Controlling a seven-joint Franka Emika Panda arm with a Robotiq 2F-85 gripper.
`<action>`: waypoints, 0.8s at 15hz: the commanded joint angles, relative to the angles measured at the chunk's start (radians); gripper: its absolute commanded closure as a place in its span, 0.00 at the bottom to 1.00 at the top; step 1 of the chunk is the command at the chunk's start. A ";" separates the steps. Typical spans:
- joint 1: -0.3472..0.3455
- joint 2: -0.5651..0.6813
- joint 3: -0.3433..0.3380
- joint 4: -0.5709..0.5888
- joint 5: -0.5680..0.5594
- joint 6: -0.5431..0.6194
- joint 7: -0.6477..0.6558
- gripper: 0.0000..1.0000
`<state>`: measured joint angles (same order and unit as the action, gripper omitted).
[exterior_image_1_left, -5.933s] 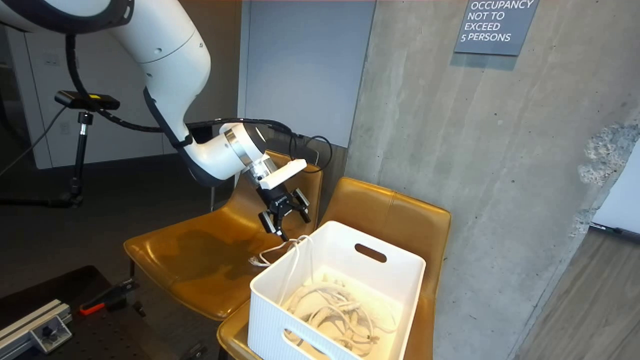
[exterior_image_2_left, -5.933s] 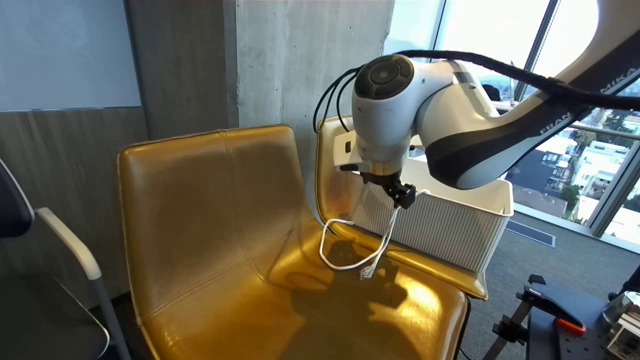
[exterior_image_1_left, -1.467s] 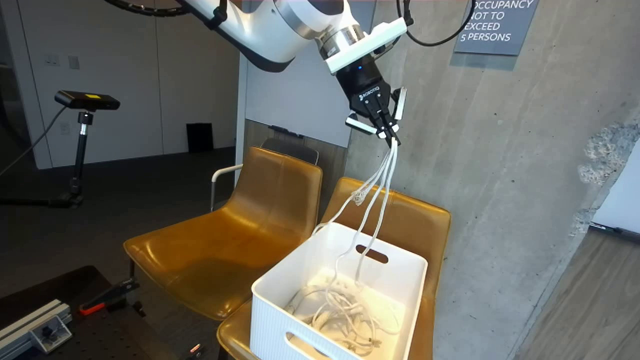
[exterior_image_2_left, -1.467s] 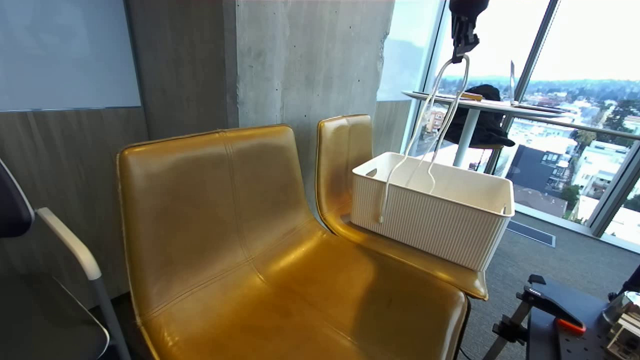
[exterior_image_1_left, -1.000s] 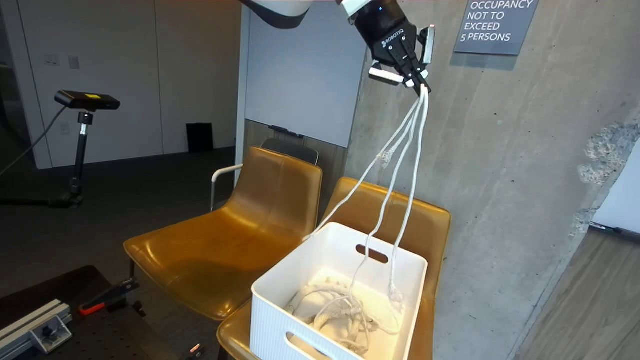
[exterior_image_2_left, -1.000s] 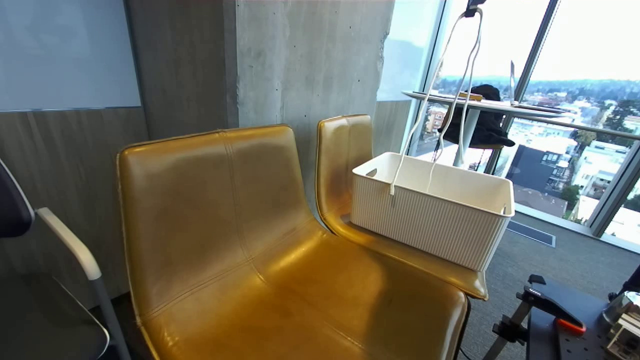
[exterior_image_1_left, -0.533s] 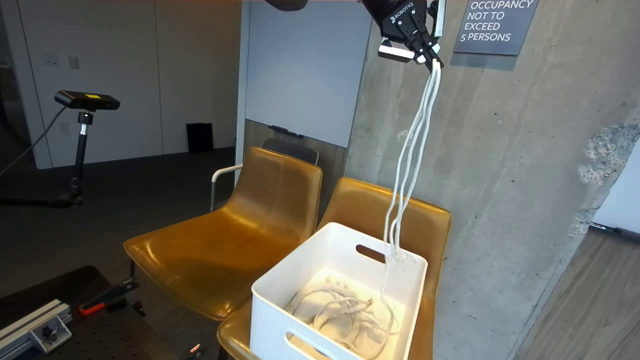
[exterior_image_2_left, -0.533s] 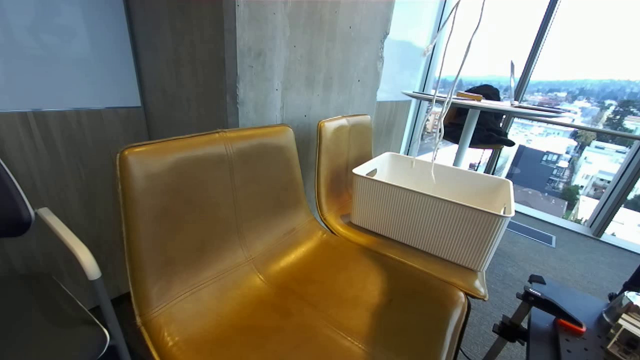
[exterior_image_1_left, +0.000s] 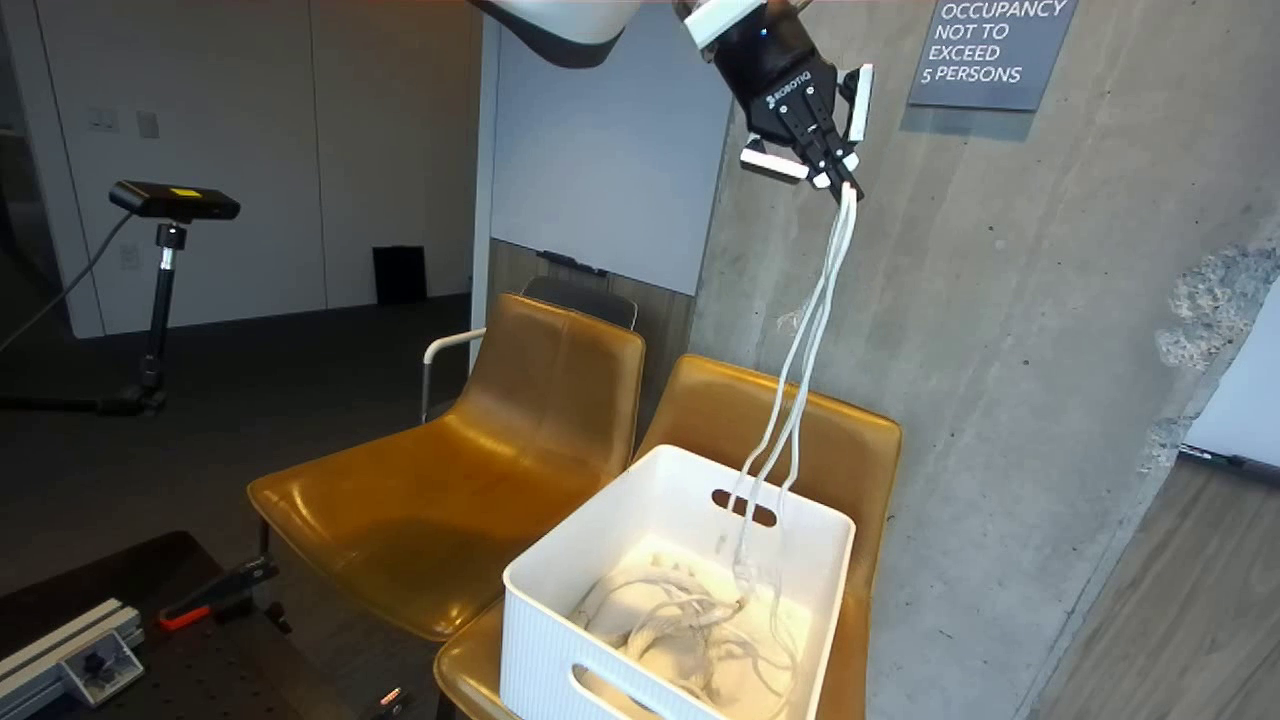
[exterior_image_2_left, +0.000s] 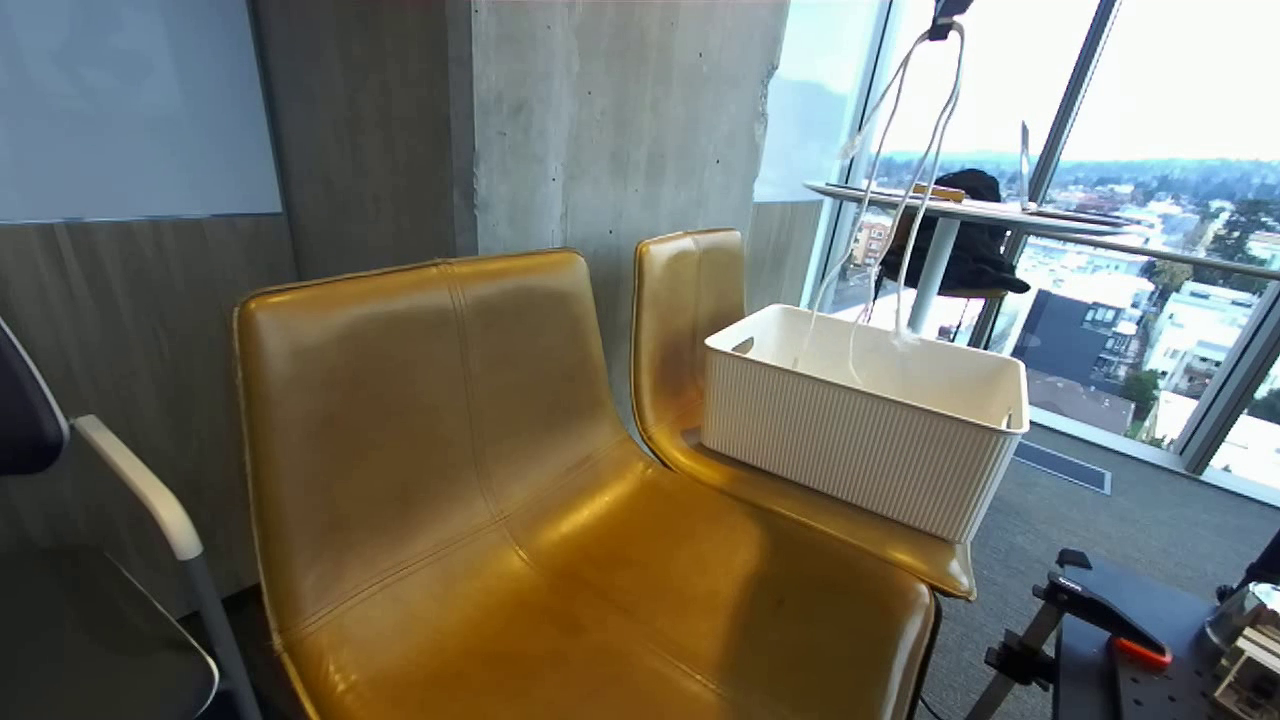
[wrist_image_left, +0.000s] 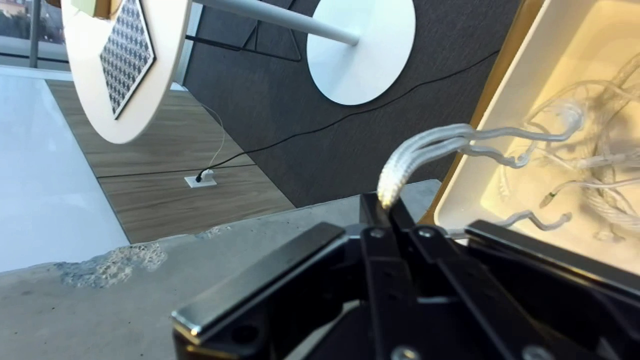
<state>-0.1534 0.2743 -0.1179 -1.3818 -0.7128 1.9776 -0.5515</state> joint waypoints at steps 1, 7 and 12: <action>-0.002 -0.026 0.003 -0.120 0.029 0.026 0.035 0.99; 0.013 -0.038 0.020 -0.264 0.052 0.055 0.088 0.71; 0.011 -0.070 0.029 -0.362 0.081 0.125 0.096 0.42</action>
<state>-0.1363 0.2631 -0.0929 -1.6582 -0.6680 2.0444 -0.4560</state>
